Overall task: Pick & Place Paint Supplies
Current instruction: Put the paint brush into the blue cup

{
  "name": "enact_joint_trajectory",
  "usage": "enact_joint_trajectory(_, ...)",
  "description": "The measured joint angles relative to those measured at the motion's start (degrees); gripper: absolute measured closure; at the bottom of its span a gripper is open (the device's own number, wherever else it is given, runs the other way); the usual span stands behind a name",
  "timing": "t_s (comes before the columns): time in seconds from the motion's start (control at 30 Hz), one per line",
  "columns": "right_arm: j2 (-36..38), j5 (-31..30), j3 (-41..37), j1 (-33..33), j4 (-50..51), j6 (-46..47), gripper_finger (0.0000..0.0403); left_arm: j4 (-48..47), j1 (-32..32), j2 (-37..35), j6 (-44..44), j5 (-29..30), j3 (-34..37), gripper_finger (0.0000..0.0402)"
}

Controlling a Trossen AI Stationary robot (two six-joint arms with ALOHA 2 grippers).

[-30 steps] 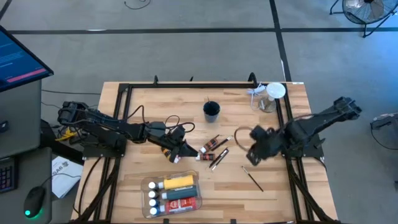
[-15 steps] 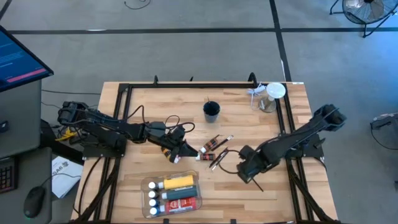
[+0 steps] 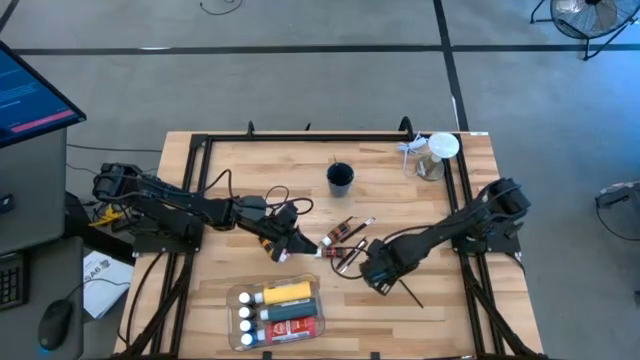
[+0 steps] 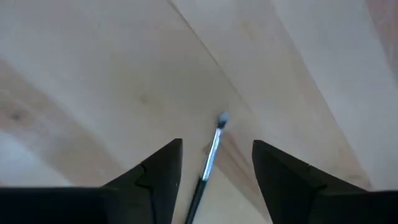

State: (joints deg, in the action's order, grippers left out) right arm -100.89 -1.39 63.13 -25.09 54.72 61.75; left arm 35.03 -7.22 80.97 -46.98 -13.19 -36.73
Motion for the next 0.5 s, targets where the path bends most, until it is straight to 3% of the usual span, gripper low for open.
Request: enact_joint_trajectory(0.5,-1.58,1.39,0.0,5.19,-4.35,-2.33,0.0217,0.0,-1.44,0.0,-0.46,-0.39,-0.02,0.04)
